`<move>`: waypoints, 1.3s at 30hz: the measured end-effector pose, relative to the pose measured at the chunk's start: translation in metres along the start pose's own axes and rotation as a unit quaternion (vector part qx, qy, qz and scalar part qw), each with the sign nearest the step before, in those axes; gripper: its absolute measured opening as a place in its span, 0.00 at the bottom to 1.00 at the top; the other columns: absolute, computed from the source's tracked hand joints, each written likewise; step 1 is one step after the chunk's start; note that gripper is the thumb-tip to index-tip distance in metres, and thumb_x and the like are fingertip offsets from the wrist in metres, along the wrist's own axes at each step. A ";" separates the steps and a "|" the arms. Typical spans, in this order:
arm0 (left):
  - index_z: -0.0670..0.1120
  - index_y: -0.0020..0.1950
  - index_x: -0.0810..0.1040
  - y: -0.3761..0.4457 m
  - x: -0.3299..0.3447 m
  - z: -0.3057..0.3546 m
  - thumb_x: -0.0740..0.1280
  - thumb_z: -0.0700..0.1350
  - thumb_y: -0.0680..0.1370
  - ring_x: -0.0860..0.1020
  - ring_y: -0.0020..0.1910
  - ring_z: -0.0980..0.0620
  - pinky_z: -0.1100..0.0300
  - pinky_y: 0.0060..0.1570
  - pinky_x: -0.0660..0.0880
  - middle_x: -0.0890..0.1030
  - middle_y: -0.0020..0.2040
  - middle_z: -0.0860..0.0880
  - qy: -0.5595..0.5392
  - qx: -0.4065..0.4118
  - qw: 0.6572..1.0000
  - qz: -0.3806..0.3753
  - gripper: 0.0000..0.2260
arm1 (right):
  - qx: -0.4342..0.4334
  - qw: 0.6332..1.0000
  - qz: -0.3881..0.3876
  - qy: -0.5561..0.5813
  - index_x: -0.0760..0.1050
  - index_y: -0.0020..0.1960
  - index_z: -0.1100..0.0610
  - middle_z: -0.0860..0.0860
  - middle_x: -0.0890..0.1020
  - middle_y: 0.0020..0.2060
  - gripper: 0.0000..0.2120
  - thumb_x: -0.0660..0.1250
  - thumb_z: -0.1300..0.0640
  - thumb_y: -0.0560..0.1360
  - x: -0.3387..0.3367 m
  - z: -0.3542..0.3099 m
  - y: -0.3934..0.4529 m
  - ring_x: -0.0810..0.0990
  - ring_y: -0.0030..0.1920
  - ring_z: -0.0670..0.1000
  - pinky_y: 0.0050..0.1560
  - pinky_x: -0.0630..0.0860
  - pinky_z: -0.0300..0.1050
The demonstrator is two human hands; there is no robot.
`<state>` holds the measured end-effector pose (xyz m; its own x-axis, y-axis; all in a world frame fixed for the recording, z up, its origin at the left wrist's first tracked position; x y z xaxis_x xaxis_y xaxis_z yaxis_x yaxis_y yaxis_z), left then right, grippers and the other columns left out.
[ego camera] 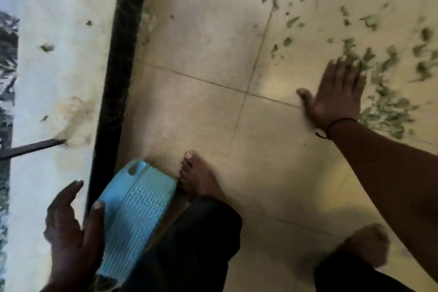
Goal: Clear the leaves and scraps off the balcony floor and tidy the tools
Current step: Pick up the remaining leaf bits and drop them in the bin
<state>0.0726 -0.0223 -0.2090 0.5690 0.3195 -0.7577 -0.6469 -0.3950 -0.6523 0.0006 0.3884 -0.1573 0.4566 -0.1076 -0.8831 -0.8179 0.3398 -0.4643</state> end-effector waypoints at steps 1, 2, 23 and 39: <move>0.44 0.56 0.72 -0.007 0.026 0.012 0.53 0.44 0.81 0.80 0.38 0.40 0.51 0.34 0.74 0.80 0.44 0.42 -0.053 0.060 0.994 -0.075 0.10 | 0.011 1.000 -0.012 0.009 0.46 0.78 0.64 0.64 0.50 0.77 0.46 0.42 0.30 0.74 -0.006 0.007 -0.005 0.49 0.76 0.67 0.74 0.45 0.65; 0.44 0.53 0.73 -0.012 0.019 0.013 0.52 0.45 0.84 0.79 0.38 0.40 0.51 0.34 0.72 0.79 0.42 0.42 -0.091 0.082 0.987 -0.100 0.11 | -0.018 1.000 -0.013 0.007 0.49 0.78 0.66 0.65 0.52 0.76 0.45 0.45 0.32 0.75 -0.009 -0.005 -0.017 0.51 0.76 0.67 0.73 0.46 0.65; 0.49 0.80 0.40 -0.252 -0.009 0.229 0.51 0.60 0.83 0.36 0.78 0.45 0.47 0.76 0.39 0.36 0.80 0.46 0.292 0.406 0.852 -0.152 0.32 | -0.153 0.987 -0.038 0.031 0.52 0.78 0.62 0.61 0.55 0.77 0.42 0.36 0.32 0.77 -0.046 0.159 -0.109 0.53 0.77 0.63 0.74 0.50 0.59; 0.50 0.81 0.41 -0.388 -0.007 0.311 0.51 0.62 0.82 0.40 0.79 0.46 0.49 0.77 0.41 0.39 0.80 0.47 0.442 0.525 0.686 -0.243 0.34 | 0.113 0.948 -0.185 0.234 0.50 0.79 0.57 0.55 0.53 0.78 0.50 0.22 0.29 0.70 -0.048 0.228 -0.330 0.52 0.78 0.58 0.75 0.46 0.53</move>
<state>0.1615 0.3961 0.0438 0.6318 -0.6362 -0.4428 -0.0170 0.5597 -0.8285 0.3281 0.4943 0.0535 0.4495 -0.6426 -0.6205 -0.5122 0.3837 -0.7684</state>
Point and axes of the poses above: each hand's wrist, its own y-axis towards the middle knuckle, its own x-axis out of the palm, z = x × y, the point moved 9 cm from there along y, towards the middle knuckle
